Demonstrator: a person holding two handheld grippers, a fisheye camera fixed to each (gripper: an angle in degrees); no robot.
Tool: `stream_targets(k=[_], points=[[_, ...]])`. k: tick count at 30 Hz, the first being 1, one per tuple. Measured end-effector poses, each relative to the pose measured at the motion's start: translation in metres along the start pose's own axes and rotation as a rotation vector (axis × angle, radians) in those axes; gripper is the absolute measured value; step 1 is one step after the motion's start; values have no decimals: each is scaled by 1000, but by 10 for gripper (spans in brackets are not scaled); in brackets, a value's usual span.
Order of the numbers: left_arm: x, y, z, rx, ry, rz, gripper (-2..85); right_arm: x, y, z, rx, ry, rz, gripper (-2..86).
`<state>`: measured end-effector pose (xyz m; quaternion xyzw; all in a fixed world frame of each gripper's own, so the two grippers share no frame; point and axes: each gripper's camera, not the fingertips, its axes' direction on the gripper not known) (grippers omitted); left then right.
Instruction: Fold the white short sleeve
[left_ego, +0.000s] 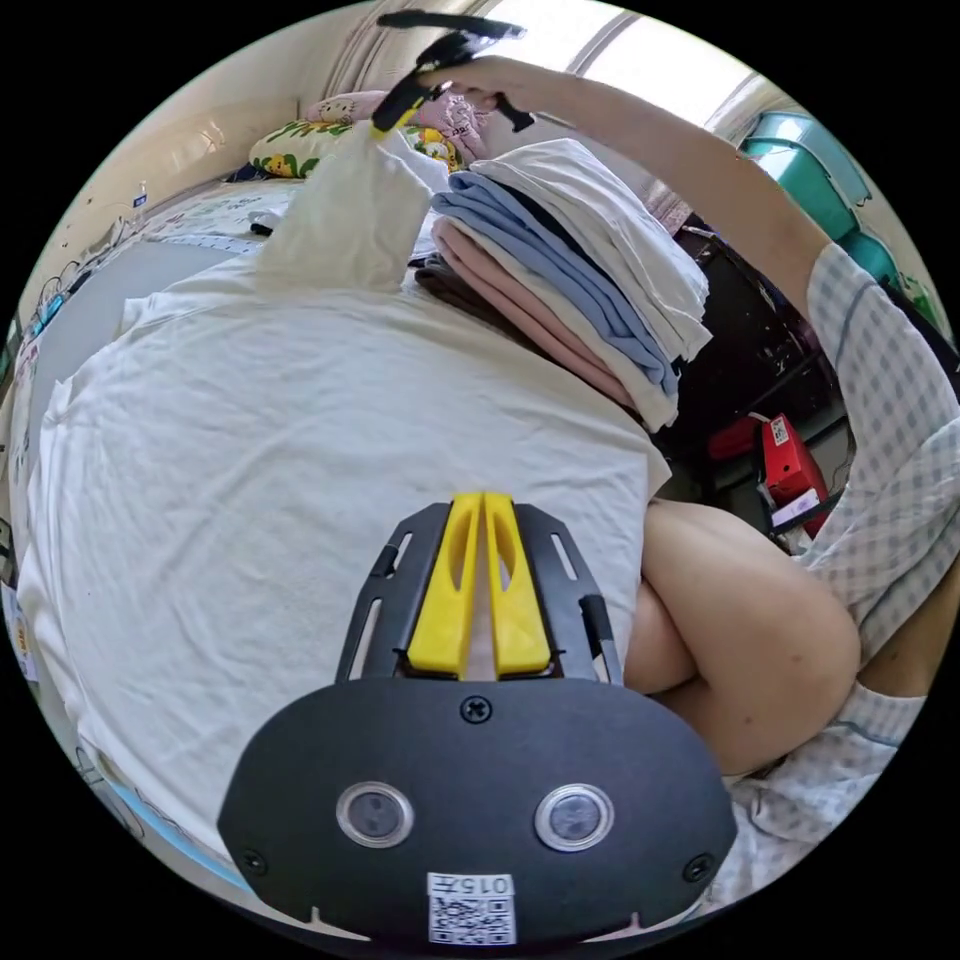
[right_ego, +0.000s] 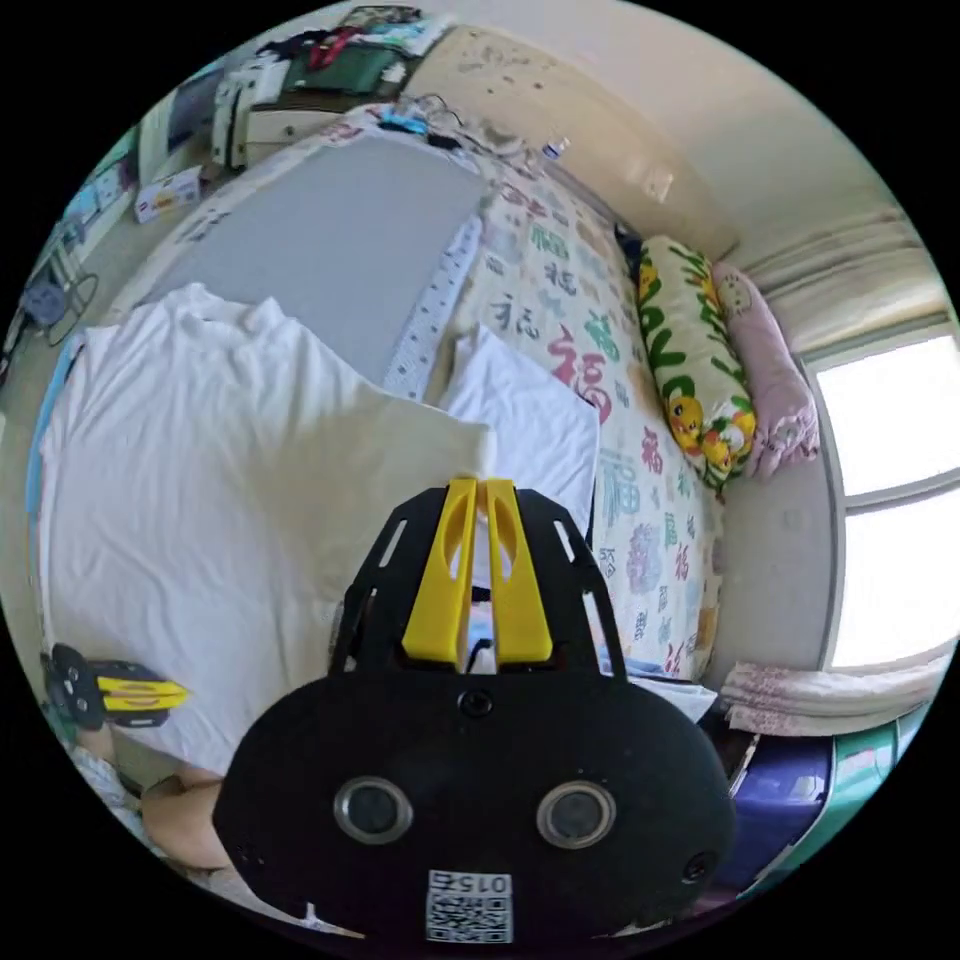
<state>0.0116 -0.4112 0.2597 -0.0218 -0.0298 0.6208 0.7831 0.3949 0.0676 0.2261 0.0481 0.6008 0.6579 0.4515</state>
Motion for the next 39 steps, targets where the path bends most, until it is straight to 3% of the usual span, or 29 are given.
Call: stream_targets(k=[5,8,11,14,18,20,22,24,26,31,34,36,39], points=[[11,18,-17,89,-28,-80,78,-128,74,-81,110,-402,-365,80],[18,45,-36,170,-35,-154,89,-156,128,-96,208,-486,-431,92],[18,67,-49,197,-49,-236,89,-123,150,-73,325,-412,-195,85],[26,73,-53,187,-137,-269,87,-76,135,-4,255,-343,69,85],[43,64,-24,82,-199,-265,81,-34,113,115,-17,-499,381,152],[56,62,-21,76,-280,-248,76,-31,114,143,-16,-619,471,152],[66,61,-18,64,-337,-232,72,-32,115,158,26,-686,542,129],[78,62,-14,53,-394,-204,72,-41,111,173,-5,-726,598,37],[85,63,-11,48,-413,-185,73,-51,110,164,16,-719,594,1],[77,74,-15,67,-351,-230,61,-84,138,34,431,-769,431,-8],[70,94,-33,177,-276,-306,51,-157,174,-82,651,-779,78,-8],[71,127,-61,374,-177,-403,70,-234,219,-156,769,-912,-283,-8],[86,182,-84,546,-180,-546,93,-330,266,-191,709,-1021,-559,-9]])
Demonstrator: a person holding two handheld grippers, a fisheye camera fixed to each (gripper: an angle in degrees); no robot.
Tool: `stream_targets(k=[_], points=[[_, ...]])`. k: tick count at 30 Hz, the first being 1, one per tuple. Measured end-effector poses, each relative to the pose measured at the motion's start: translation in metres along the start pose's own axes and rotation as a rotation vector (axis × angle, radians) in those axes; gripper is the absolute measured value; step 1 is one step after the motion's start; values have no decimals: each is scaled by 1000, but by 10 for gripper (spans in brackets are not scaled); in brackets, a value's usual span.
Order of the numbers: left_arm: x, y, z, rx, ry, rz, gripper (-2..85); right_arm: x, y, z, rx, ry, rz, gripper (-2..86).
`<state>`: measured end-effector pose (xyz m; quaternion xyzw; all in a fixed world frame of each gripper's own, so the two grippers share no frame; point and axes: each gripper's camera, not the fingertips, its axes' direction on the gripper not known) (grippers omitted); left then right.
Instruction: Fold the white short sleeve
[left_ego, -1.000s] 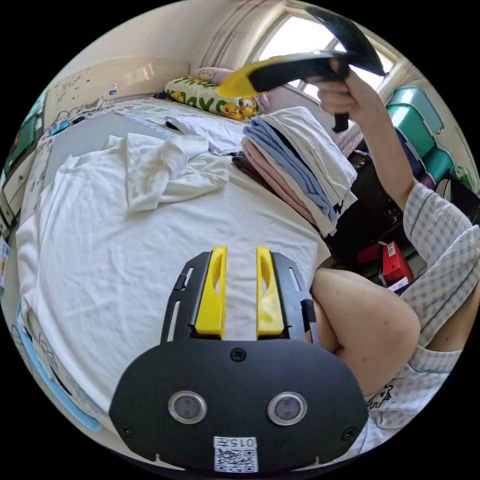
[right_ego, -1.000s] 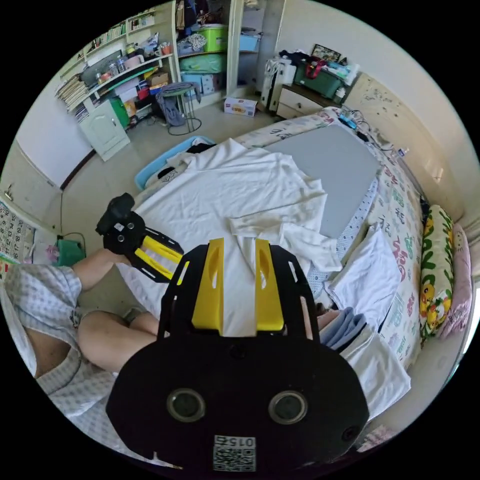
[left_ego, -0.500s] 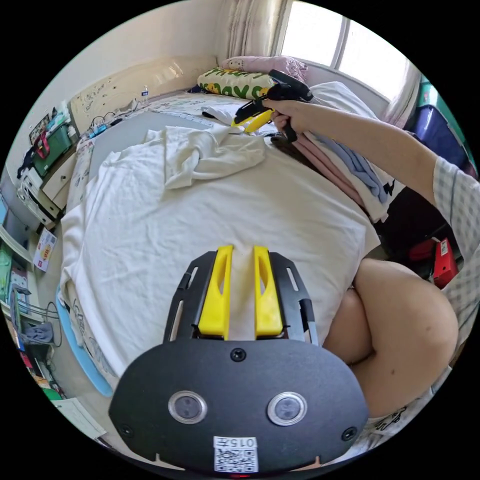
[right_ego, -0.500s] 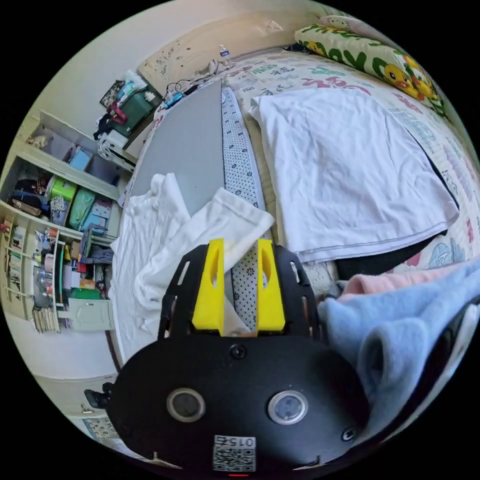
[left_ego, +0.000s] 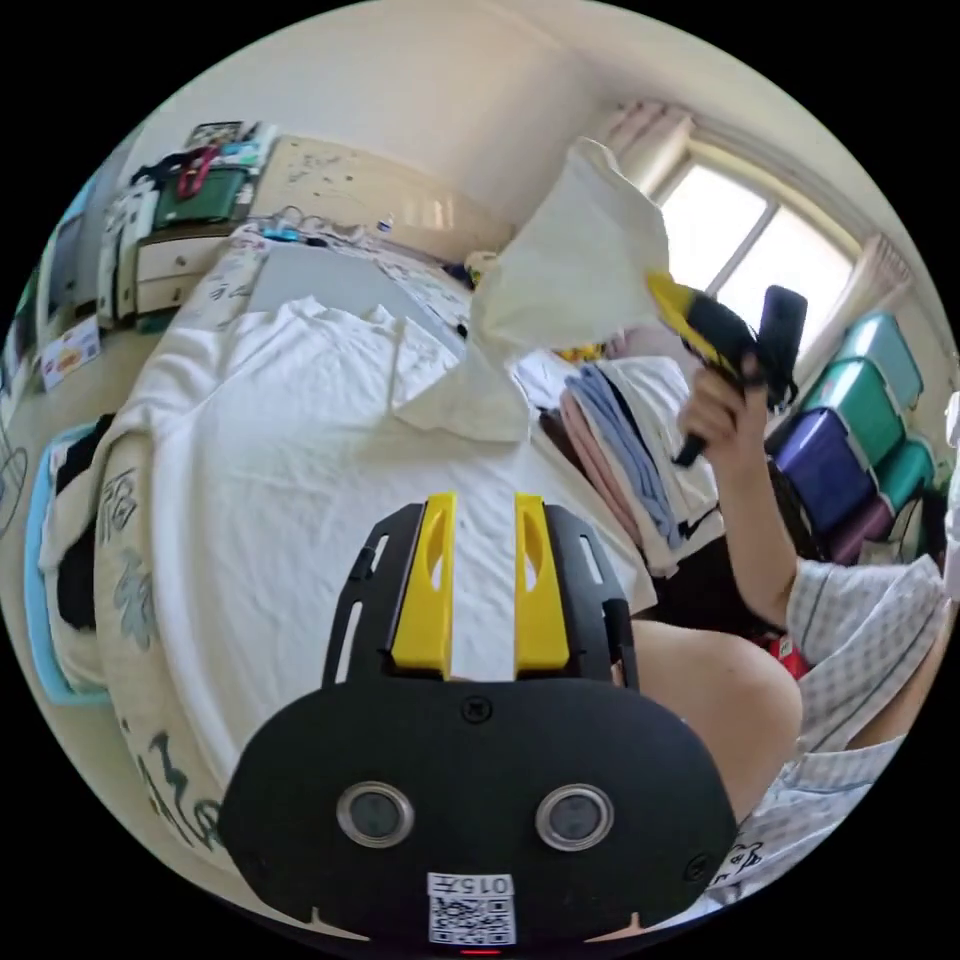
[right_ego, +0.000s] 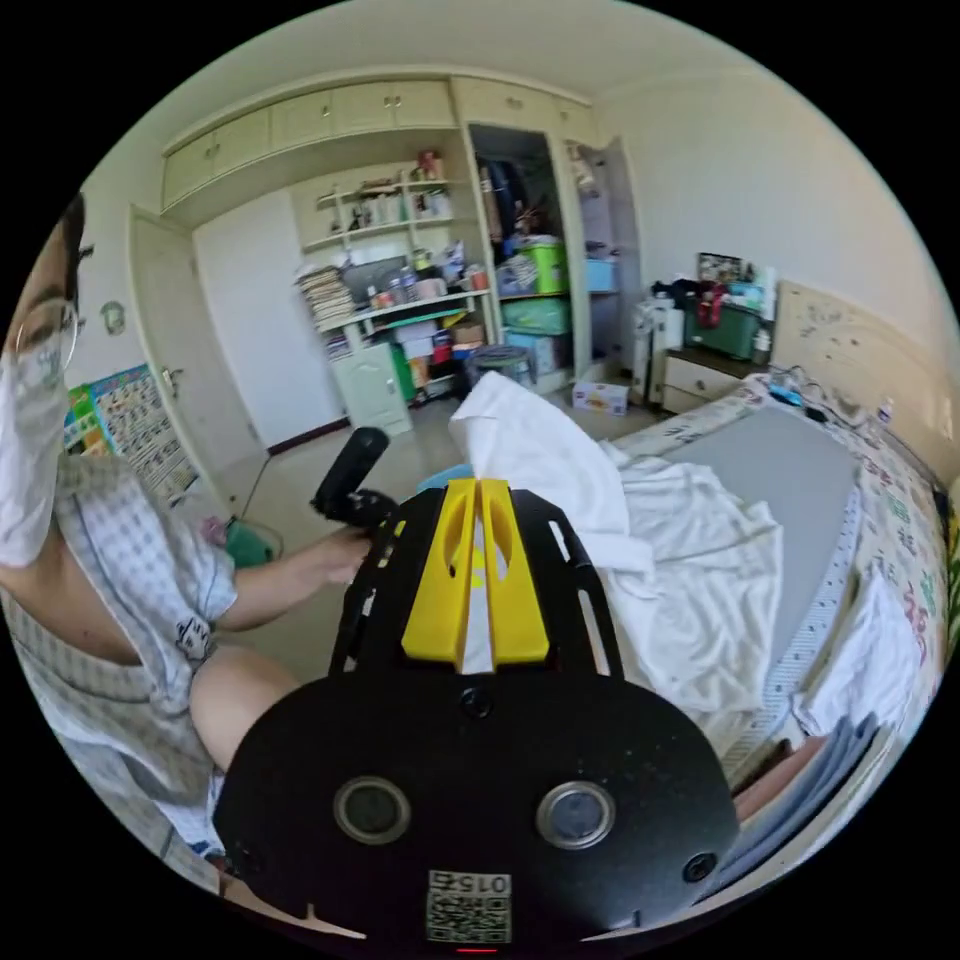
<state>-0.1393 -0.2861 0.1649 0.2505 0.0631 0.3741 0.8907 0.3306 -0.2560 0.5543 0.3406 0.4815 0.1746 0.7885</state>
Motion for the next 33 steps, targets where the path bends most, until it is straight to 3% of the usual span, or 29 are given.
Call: stream_targets(k=[4,8,13,20,25,28,31,33], points=[[6,63,-39,24,-190,-47,114,-57,25,84,-129,-38,38,-9],[7,118,-51,-11,-138,-91,130,-92,46,122,-260,-64,-10,-9],[20,132,-59,31,-93,-47,135,-113,52,142,-267,-57,-3,-9],[64,125,-77,42,-288,205,152,-141,59,153,-247,-38,-8,-9],[84,114,-60,-24,-321,394,71,-166,70,159,-219,-27,-64,-3],[75,103,-63,48,-262,314,25,-177,86,153,-181,48,-61,7],[34,98,-103,252,-119,46,18,-162,112,119,-28,77,55,11],[-21,106,-133,339,0,-215,21,-114,150,83,102,158,355,9]])
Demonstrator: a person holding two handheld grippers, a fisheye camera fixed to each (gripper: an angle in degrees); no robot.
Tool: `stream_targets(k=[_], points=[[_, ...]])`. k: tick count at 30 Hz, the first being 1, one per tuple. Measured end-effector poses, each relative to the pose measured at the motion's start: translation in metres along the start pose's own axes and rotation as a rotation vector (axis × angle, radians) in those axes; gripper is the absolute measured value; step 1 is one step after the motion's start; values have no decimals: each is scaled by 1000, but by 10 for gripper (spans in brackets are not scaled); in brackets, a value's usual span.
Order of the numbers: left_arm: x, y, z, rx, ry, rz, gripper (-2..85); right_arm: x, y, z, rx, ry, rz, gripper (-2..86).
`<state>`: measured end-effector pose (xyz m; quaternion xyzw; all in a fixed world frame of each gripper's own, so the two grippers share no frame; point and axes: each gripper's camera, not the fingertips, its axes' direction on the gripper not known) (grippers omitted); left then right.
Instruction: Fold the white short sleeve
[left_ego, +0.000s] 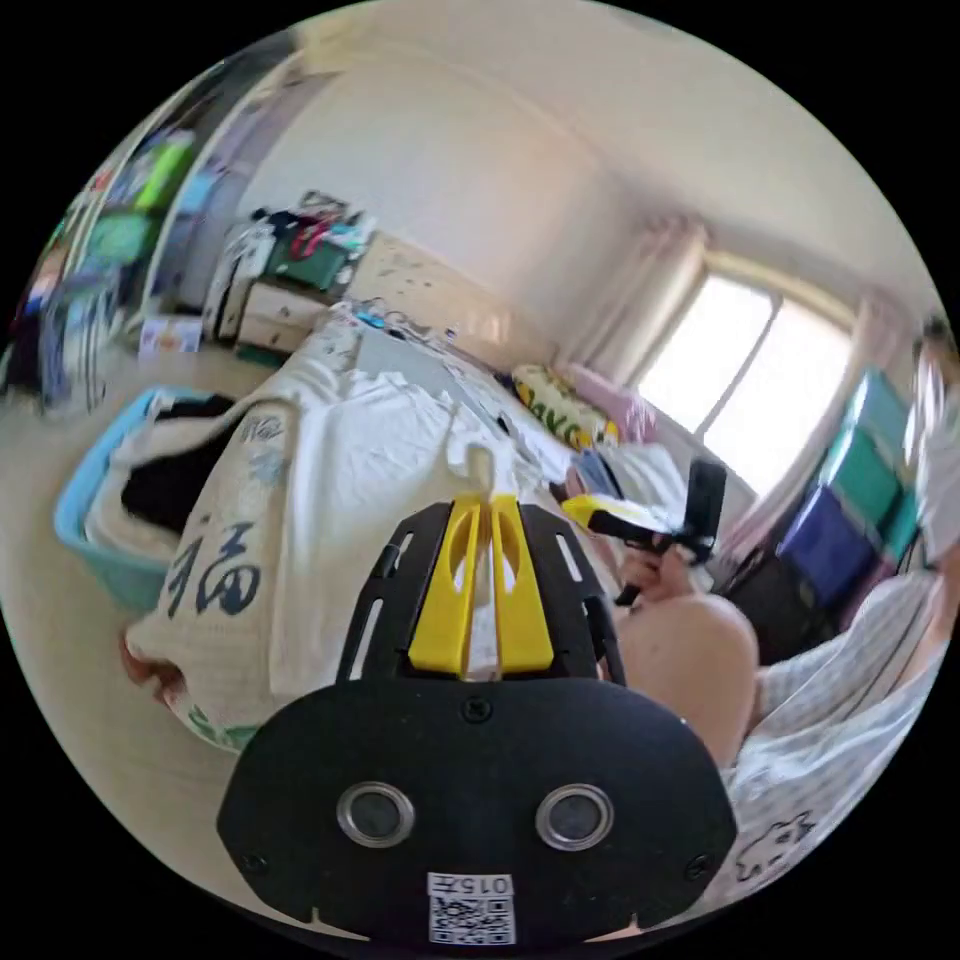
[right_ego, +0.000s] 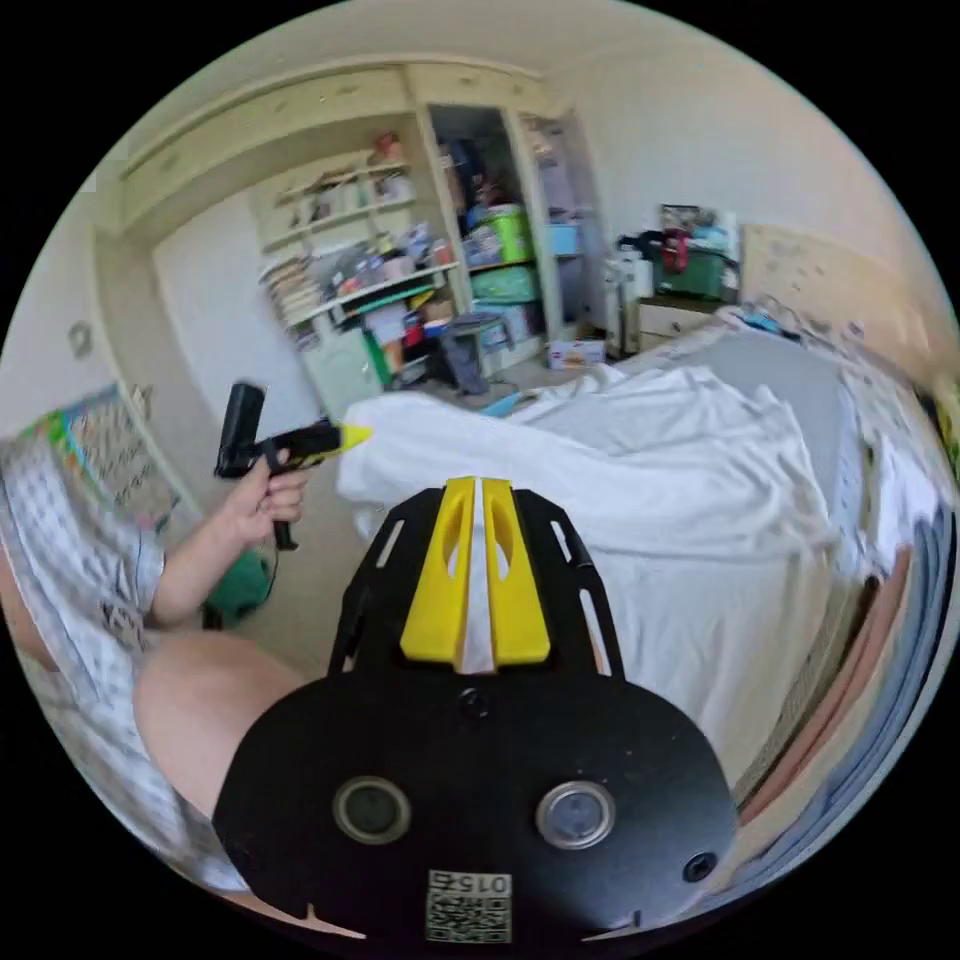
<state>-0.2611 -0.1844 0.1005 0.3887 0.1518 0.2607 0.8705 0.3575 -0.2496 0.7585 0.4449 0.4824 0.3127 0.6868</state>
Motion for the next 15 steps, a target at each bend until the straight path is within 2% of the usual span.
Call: stream_targets(k=[2,3,6,10,13,15], points=[[-32,-5,-9,-68,26,-102,29,59,25,-24,80,34,257,15],[-44,-7,-15,-129,-12,-131,40,94,46,-36,100,79,399,22],[-46,-18,-35,-148,-199,-112,71,157,87,-59,94,161,610,58],[-29,-70,-14,-131,-227,-13,80,203,103,-67,88,131,662,67],[0,-138,64,-198,-122,141,82,229,96,-54,40,160,651,78],[24,-194,156,-303,-86,253,91,248,91,-39,-23,173,640,84]])
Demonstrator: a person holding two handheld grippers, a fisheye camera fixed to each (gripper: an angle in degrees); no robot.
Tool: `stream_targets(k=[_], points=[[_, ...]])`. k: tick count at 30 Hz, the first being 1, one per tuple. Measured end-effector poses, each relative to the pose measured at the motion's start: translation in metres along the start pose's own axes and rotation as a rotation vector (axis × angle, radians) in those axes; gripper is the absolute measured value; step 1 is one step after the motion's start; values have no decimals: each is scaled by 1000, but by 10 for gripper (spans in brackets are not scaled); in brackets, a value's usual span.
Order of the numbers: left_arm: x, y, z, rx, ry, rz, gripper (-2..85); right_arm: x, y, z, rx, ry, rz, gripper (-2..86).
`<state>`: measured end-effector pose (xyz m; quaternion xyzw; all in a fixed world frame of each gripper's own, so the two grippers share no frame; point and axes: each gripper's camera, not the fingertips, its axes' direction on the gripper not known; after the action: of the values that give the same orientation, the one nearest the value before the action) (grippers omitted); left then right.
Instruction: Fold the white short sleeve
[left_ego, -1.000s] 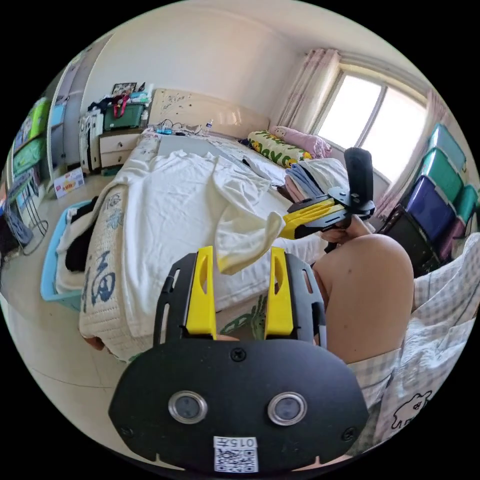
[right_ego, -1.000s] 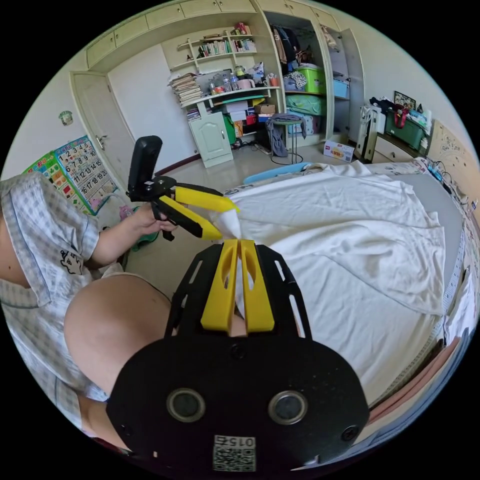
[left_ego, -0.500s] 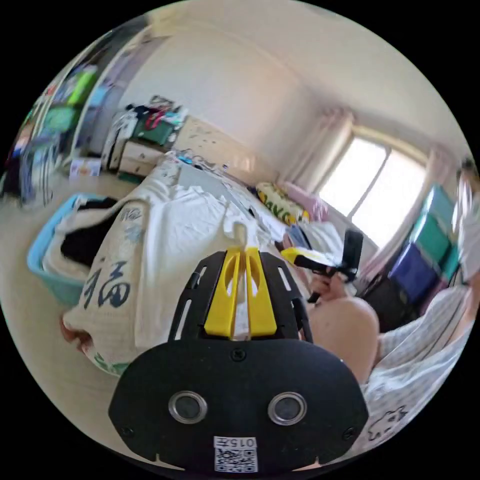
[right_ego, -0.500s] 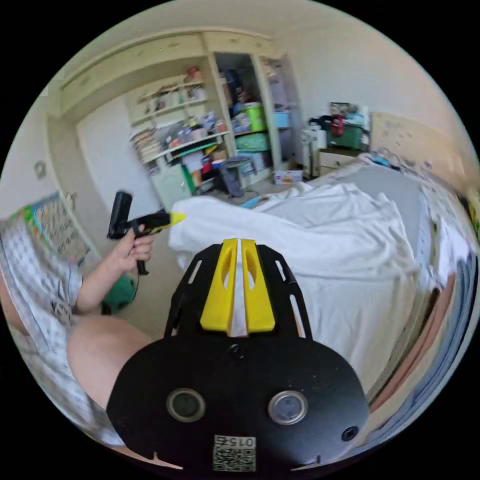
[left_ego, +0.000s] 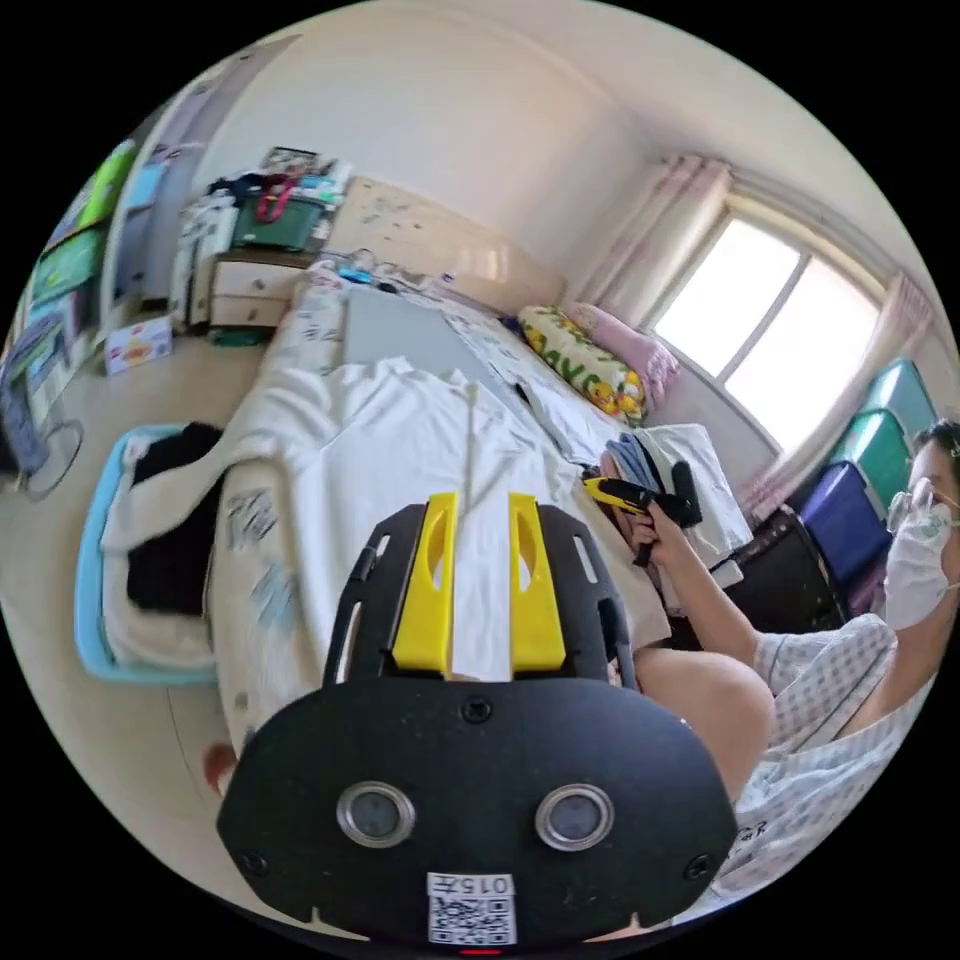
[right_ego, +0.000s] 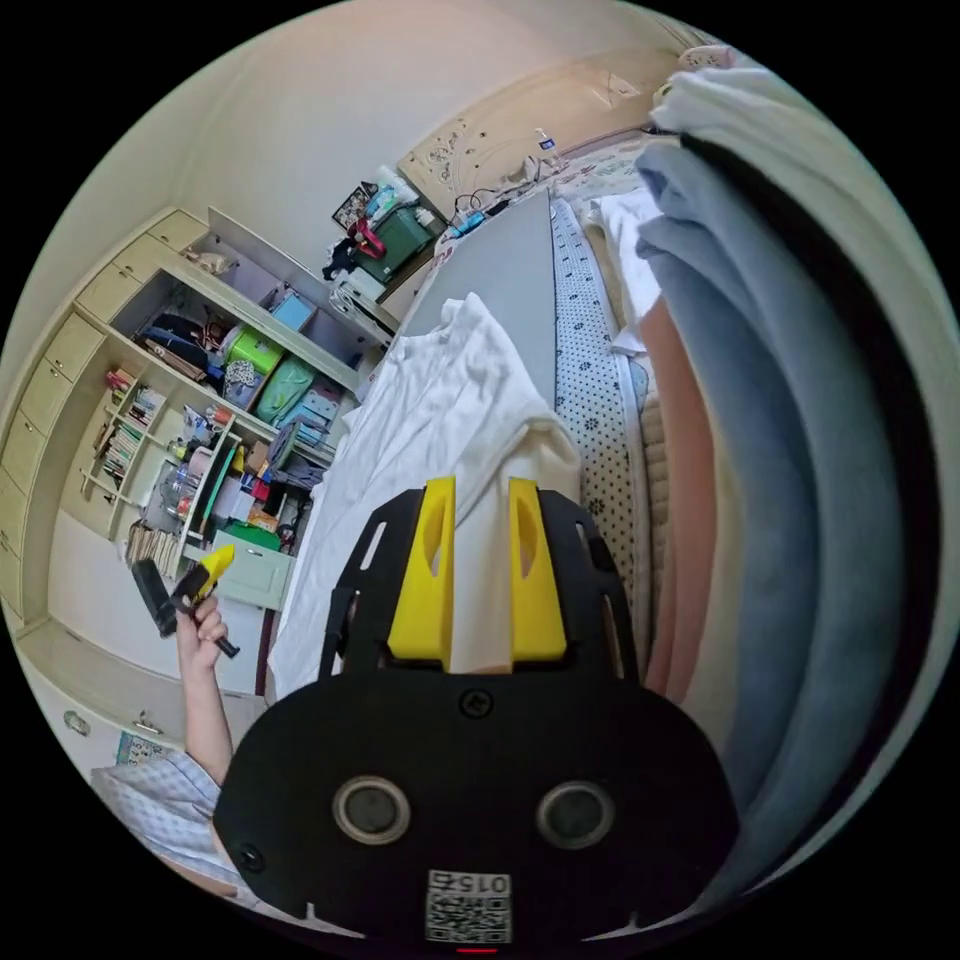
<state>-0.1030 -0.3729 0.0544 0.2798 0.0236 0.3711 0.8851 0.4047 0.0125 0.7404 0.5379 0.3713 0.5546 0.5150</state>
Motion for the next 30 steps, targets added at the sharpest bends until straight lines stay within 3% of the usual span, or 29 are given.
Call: stream_targets(k=[3,6,12,19,24,30], points=[[18,-97,96,-107,-58,92,103,14,-10,13,-38,81,-12,69],[23,-172,199,-281,8,98,109,32,-14,7,-23,82,-40,55],[28,-235,316,-400,-132,97,109,68,8,-12,31,-6,-67,12],[44,-260,350,-477,-176,185,16,81,24,-44,95,6,-95,2],[58,-282,345,-299,-148,166,3,94,25,-75,155,85,-45,1],[66,-279,383,-302,-203,170,3,100,14,-101,155,141,-22,-2]])
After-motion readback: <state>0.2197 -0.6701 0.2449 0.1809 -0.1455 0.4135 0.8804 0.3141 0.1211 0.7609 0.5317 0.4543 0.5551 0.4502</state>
